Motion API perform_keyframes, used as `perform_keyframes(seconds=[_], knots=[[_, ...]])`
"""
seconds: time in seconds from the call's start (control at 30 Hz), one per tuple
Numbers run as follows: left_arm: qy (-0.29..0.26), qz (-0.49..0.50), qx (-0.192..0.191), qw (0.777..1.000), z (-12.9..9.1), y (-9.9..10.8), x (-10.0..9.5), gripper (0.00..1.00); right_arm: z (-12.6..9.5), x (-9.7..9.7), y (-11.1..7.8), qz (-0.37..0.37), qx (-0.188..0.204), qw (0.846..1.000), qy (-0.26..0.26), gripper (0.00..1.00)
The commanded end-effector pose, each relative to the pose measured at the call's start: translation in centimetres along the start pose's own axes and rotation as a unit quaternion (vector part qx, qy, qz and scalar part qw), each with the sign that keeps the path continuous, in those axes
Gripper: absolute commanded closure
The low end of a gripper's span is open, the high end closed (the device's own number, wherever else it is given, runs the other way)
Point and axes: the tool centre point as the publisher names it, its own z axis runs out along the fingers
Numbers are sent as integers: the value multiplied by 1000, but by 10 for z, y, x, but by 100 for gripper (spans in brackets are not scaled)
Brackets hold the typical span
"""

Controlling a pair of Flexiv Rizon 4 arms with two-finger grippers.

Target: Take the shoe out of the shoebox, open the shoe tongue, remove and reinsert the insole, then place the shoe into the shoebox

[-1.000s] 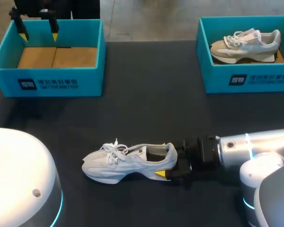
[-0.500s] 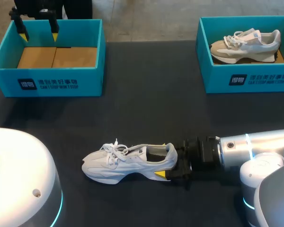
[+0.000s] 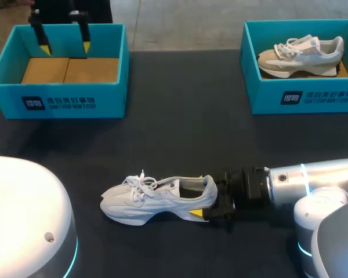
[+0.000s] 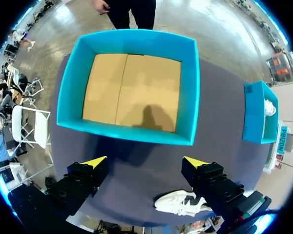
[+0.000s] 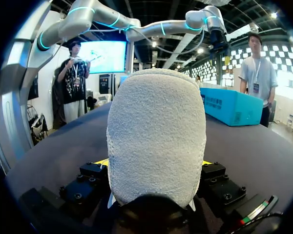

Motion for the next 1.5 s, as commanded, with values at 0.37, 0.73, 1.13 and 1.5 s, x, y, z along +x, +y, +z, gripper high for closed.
perform_keyframes(seconds=[0.37,0.73,1.13,1.5], knots=[[0,53,8,999,22,66,64,0,1,2,1,0,1,1000,-1,100],[-11,118,34,992,32,115,109,0,1,2,1,0,1,1000,-1,100],[9,184,35,982,28,168,122,0,1,2,1,0,1,1000,-1,100],[14,218,9,976,47,240,132,0,1,2,1,0,1,1000,-1,100]])
